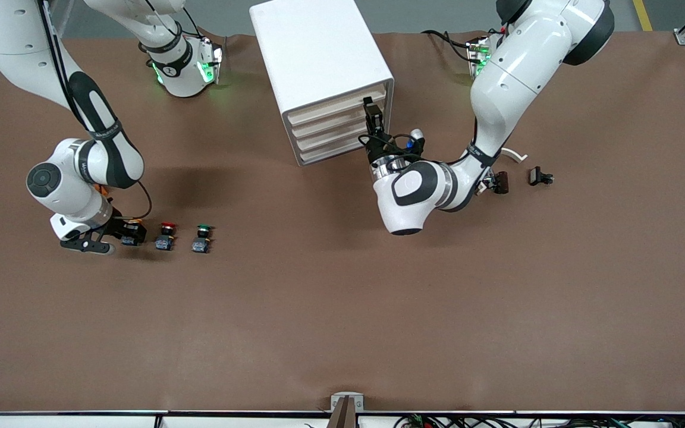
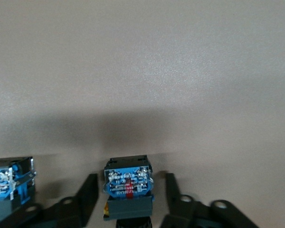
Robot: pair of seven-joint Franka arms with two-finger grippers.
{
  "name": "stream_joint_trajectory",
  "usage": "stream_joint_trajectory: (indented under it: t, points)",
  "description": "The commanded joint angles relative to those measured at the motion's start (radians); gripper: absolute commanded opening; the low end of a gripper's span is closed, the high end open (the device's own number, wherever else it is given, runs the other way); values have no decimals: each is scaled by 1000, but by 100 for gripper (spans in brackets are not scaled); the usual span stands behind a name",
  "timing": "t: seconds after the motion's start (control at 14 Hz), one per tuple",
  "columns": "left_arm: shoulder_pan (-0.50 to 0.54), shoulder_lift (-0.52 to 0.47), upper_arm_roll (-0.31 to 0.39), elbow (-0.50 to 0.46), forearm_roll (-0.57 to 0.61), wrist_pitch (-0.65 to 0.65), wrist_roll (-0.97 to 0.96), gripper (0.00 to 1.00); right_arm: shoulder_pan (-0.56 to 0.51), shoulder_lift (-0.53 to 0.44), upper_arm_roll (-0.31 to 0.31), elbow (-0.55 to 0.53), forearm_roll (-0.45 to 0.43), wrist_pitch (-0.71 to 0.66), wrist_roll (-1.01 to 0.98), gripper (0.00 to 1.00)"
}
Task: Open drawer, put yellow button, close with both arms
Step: 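Pull the drawer open with the left gripper while the right gripper carries the button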
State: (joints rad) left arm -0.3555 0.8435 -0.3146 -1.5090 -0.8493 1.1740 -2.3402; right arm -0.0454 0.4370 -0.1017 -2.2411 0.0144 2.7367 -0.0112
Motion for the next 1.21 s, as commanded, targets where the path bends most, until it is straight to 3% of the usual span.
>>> stream_joint_trajectory:
  t: [0.0,0.21,0.43,0.57,0.86,1.14]
  points:
    - [35,11,11,24,-27,-27,-18,3,-8,-6,8,-11,9,5,10,0]
    - [70,11,11,26,-20,-40,-18,4,-4,-53,10,15,9,-113,11,0]
    - [79,11,51,44,-25,-48,-18,4,39,-147,14,99,10,-350,118,0]
    - [92,11,54,58,-25,-53,-18,4,109,-204,14,190,10,-547,279,0]
    - [116,6,69,76,-27,-54,-18,4,280,-291,14,288,85,-773,593,0]
    - [144,8,80,114,-27,-56,-18,4,514,-314,14,346,119,-809,992,0]
